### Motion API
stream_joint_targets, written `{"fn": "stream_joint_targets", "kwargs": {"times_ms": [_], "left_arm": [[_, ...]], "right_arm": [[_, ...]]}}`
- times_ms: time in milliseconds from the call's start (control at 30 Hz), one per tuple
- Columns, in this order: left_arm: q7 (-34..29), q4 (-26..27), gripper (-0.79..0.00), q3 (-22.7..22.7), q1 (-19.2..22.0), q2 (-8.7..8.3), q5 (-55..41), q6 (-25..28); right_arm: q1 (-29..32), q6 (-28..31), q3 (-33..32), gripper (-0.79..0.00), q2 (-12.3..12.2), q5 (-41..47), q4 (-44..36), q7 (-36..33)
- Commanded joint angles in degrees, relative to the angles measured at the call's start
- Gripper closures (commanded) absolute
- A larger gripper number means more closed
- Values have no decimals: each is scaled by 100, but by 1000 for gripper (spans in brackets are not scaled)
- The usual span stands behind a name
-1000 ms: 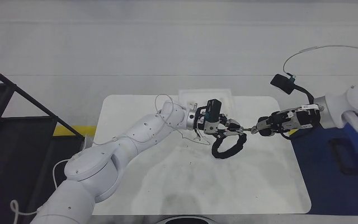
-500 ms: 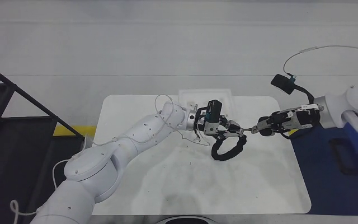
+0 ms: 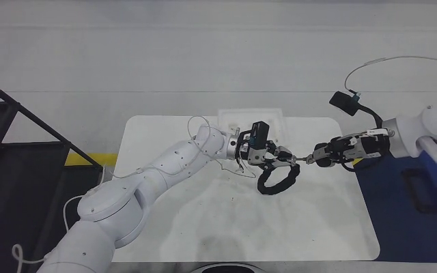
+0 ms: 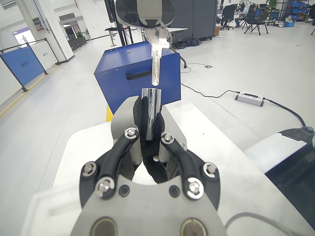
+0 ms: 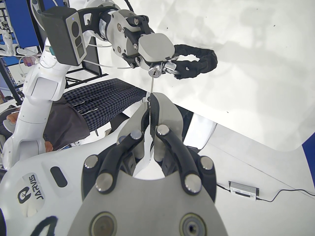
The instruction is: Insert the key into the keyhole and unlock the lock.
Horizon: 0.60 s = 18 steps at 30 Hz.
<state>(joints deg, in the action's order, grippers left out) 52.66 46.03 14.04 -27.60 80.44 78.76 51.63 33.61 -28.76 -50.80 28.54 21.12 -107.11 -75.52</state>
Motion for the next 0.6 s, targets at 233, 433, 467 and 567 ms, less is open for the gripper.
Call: {"fn": "stream_joint_targets", "kwargs": {"times_ms": [233,433,467,567], "left_arm": [[-32,70,0,10,-12,-26,-5,32],[-34,97,0,22,-17,-41,-5,33],[-31,96,0,26,-18,-43,-7,31],[-34,101,0,33,-24,-48,-14,33]], "right_arm": [[-11,-4,24,0,-15,-31,-2,4],[-24,-12,44,0,-15,-8,-22,12],[-27,-13,50,0,-13,-6,-28,13],[-41,-13,60,0,-11,-14,-30,13]]}}
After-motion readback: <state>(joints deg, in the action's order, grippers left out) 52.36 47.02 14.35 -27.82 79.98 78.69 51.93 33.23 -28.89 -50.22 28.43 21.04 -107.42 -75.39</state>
